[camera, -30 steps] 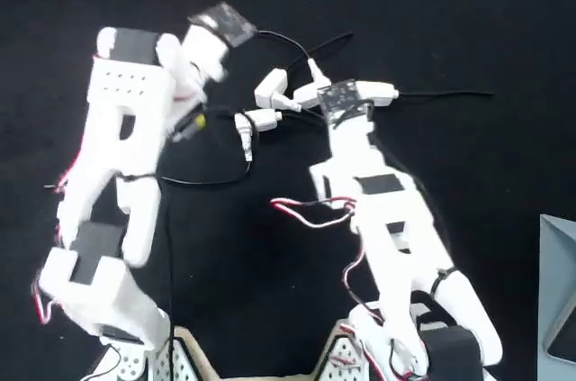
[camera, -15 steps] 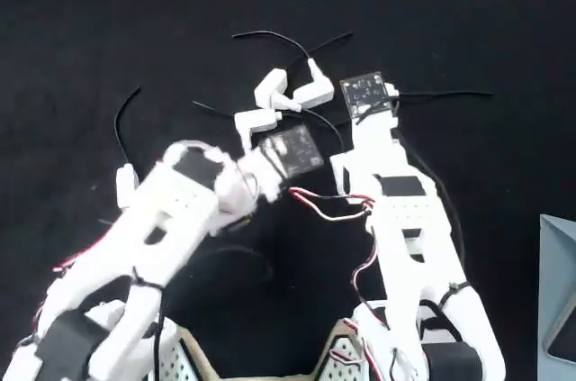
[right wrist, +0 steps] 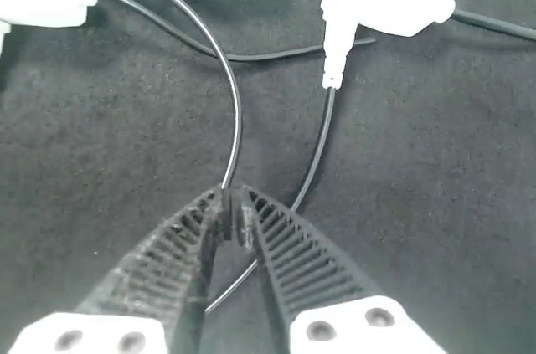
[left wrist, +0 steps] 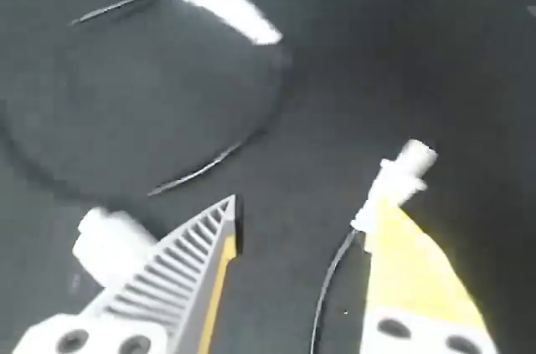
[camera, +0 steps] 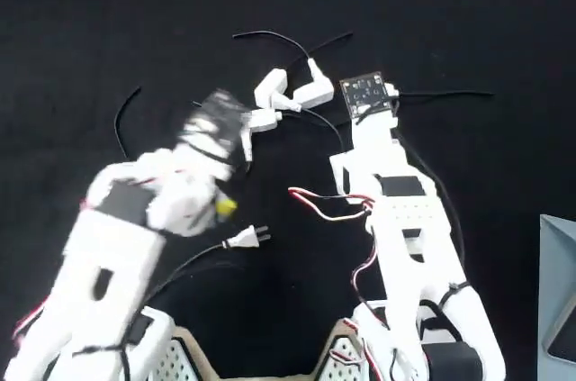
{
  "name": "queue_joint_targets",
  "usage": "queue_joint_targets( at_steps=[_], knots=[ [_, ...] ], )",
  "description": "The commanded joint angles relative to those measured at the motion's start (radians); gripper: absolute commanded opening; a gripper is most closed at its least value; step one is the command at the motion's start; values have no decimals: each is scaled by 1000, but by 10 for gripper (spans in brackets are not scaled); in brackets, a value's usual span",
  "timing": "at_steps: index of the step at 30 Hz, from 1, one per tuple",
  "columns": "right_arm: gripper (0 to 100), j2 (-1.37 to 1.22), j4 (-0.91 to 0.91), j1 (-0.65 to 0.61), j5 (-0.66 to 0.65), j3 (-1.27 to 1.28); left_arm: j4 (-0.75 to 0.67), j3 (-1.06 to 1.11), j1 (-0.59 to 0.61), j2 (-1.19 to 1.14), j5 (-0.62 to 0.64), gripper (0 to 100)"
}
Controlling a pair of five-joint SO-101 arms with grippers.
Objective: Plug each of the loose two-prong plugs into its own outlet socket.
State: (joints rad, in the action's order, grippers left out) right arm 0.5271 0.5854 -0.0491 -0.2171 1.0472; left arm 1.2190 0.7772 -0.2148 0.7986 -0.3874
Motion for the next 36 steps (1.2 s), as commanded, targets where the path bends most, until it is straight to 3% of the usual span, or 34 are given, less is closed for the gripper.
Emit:
queue_joint_targets(
  at_steps=[1, 4, 9, 14, 20, 25, 36],
  knots=[
    [18, 28, 8, 8, -49, -47, 58, 8, 240, 160, 100, 245],
    [18, 36, 133, -34, -144, -84, 38, 130, 401, 245, 137, 245],
    [18, 28, 436, -218, -273, -206, -101, 394, 585, 387, 212, 245],
    [57, 28, 563, -370, -295, -289, -215, 555, 702, 523, 216, 246],
    [201, 27, 634, -578, -293, -300, -262, 644, 763, 632, 218, 246],
    [208, -76, 589, -678, -250, -334, -259, 662, 777, 667, 218, 245],
    [209, -440, 580, -764, -224, -535, -256, 671, 774, 669, 218, 245]
  ],
)
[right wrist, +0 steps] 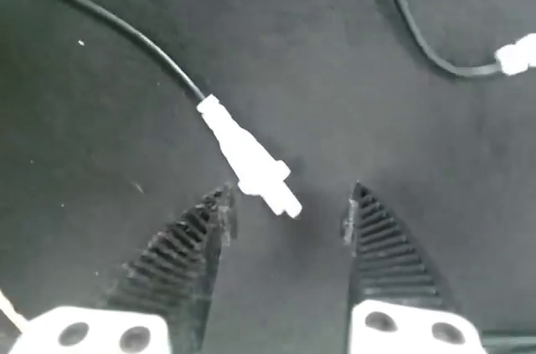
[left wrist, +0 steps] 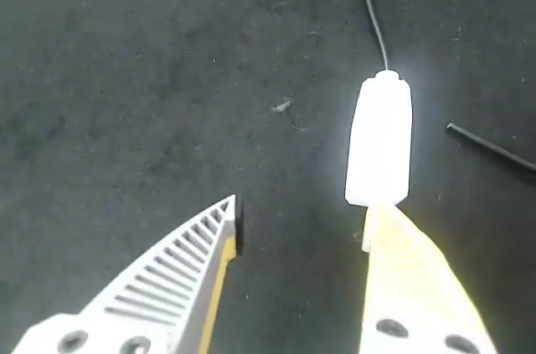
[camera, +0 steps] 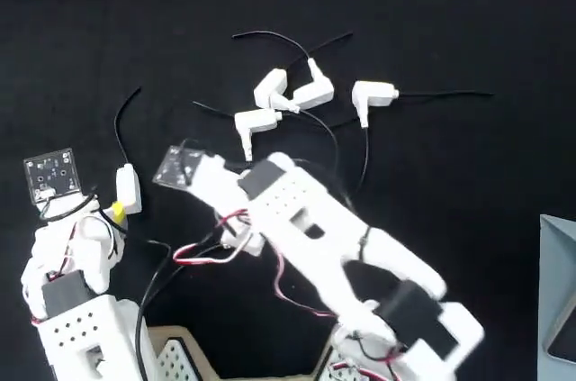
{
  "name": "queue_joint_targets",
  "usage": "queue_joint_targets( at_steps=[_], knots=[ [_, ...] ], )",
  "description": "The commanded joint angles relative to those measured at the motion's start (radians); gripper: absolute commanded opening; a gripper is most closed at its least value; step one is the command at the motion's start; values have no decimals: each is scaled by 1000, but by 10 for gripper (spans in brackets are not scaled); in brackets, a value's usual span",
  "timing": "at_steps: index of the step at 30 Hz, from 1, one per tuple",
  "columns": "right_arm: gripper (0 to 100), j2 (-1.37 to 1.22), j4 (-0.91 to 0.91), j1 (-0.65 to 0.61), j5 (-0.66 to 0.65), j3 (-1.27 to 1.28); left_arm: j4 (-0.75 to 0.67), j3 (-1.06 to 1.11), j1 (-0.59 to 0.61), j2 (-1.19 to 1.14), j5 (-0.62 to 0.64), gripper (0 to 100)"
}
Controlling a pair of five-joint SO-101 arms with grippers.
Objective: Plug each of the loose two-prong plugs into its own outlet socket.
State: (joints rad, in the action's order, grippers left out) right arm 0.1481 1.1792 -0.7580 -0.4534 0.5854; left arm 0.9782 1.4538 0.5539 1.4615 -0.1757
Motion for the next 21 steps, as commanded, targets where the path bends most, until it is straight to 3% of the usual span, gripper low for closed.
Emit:
queue_joint_targets(
  at_steps=[1, 16, 21],
  knots=[
    [210, -74, -17, -71, 14, -73, -15, -5, 5, 6, 6, 245],
    [199, -237, -64, -63, 6, -84, -15, -5, 4, 5, 6, 245],
    [46, -236, -44, -63, 0, -90, -15, -5, 4, 5, 6, 245]
  ],
)
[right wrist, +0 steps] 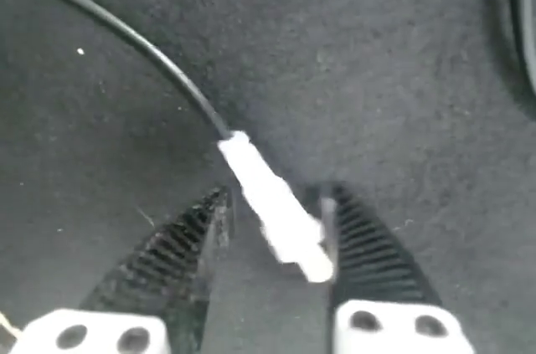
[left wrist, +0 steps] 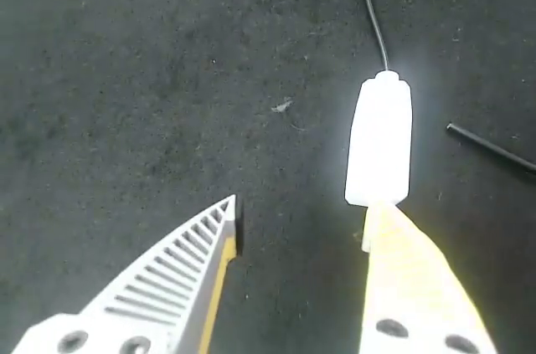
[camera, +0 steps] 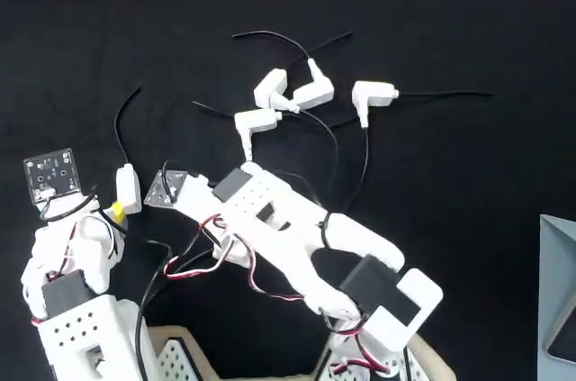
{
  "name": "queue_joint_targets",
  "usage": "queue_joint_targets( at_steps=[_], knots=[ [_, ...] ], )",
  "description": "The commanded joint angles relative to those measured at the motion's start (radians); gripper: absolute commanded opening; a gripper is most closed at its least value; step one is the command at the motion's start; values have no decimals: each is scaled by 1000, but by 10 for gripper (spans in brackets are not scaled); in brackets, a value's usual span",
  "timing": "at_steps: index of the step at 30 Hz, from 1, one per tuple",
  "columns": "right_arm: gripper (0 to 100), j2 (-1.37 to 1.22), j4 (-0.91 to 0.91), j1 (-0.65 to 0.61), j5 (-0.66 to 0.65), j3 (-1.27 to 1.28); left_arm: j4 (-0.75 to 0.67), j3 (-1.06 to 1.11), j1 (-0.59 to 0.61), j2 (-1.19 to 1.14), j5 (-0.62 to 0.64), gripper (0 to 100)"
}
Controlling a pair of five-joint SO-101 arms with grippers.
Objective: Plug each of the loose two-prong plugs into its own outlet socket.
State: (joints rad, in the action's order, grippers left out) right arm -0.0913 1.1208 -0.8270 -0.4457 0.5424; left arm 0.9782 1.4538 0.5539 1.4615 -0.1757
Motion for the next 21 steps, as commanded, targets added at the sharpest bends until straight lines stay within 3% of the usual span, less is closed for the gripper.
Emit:
queue_joint_targets(
  at_steps=[1, 8, 15, 21],
  knots=[
    [21, 4, 14, 6, -18, -48, -15, -5, 4, 5, 6, 245],
    [12, 35, 84, 44, -12, -58, -17, 4, 4, 8, 6, 245],
    [12, 208, 94, 233, 106, -53, -18, 5, 4, 8, 6, 245],
    [12, 450, 92, 262, 285, 1, -23, -4, -10, 9, 6, 245]
  ],
)
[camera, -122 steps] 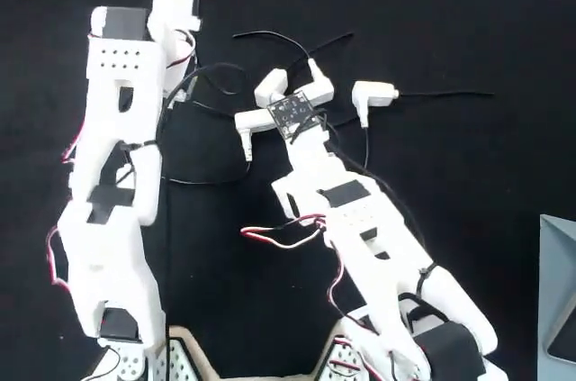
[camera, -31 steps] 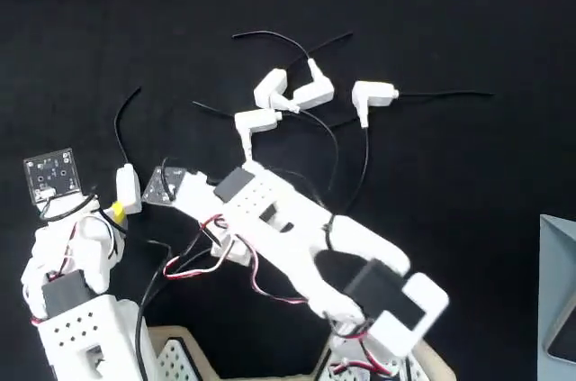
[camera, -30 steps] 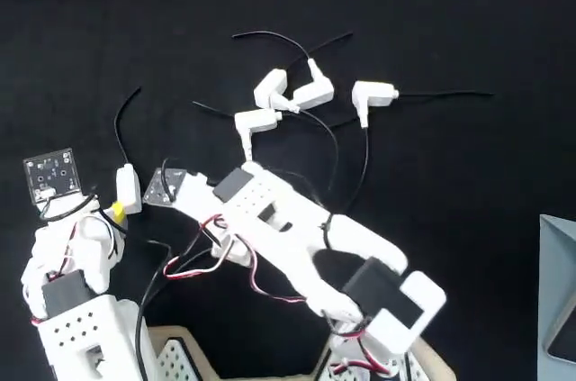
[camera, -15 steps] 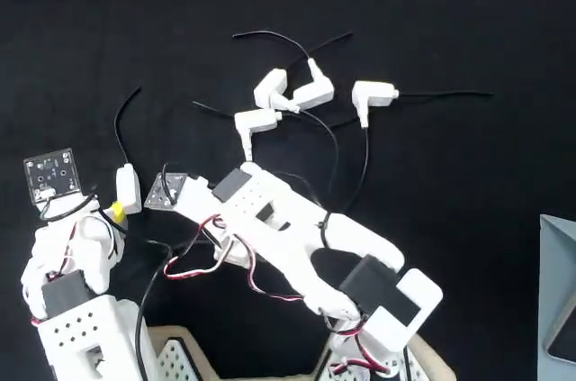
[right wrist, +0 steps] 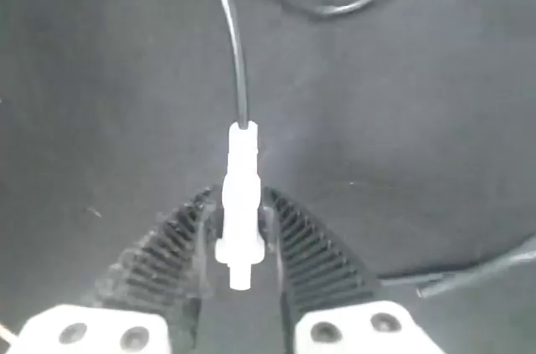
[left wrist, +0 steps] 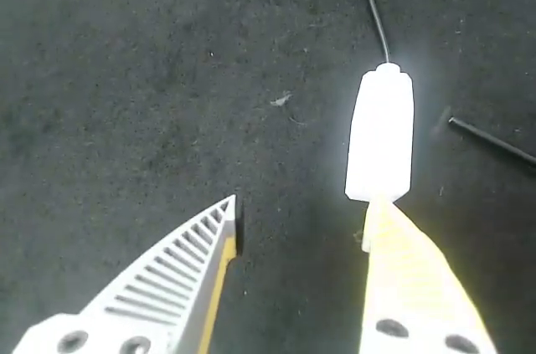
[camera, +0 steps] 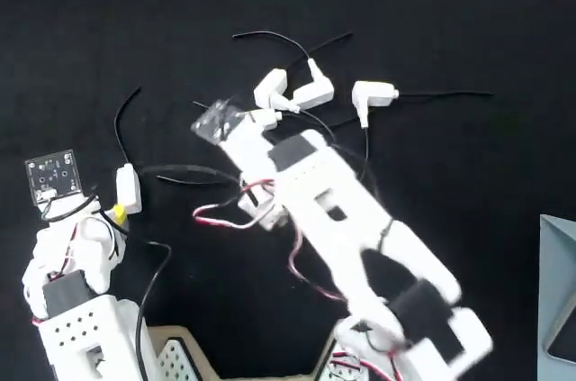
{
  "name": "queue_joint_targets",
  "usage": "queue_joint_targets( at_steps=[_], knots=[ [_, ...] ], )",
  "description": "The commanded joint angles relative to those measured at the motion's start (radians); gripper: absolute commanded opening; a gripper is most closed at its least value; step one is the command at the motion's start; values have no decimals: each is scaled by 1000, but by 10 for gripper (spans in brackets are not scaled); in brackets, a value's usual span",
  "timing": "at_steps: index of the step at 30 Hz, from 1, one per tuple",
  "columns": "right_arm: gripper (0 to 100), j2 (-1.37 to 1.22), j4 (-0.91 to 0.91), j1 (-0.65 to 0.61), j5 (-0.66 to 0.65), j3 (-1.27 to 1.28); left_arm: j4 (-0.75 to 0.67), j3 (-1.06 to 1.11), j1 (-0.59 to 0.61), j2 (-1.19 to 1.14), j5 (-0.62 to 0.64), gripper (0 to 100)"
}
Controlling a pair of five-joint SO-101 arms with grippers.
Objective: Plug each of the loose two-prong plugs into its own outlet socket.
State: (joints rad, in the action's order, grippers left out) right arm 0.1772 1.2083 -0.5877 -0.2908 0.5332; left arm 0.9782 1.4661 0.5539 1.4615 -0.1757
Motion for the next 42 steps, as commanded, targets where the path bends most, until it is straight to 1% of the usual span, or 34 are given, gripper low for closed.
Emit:
queue_joint_targets(
  at_steps=[1, 4, 7, 9, 12, 15, 18, 22, 28, 32, 39, 42],
  knots=[
    [12, 229, 5, 25, 170, 18, -21, -30, -22, 9, 6, 245],
    [12, 357, -2, 72, 255, 36, -14, -70, -64, 9, 20, 245],
    [12, 450, -3, 129, 328, 42, -15, -101, -113, 9, 101, 249],
    [12, 496, -3, 138, 379, 42, -20, -122, -163, 9, 133, 249],
    [12, 536, -3, 129, 419, 51, -23, -165, -263, 9, 141, 245],
    [12, 562, -2, 61, 445, 70, -63, -189, -381, 9, 161, 245],
    [12, 595, 3, -41, 462, 85, -117, -189, -484, 9, 250, 245],
    [13, 611, 5, -109, 482, 87, -123, -188, -596, 9, 287, 245],
    [13, 618, -44, -196, 485, 150, -123, -170, -693, 9, 287, 245],
    [13, 618, -117, -262, 485, 239, -123, -160, -713, 9, 288, 245],
    [13, 611, -135, -272, 477, 291, -118, -160, -713, 9, 281, 245],
    [14, 611, -137, -272, 476, 317, -78, -166, -714, 43, 281, 245]
  ],
)
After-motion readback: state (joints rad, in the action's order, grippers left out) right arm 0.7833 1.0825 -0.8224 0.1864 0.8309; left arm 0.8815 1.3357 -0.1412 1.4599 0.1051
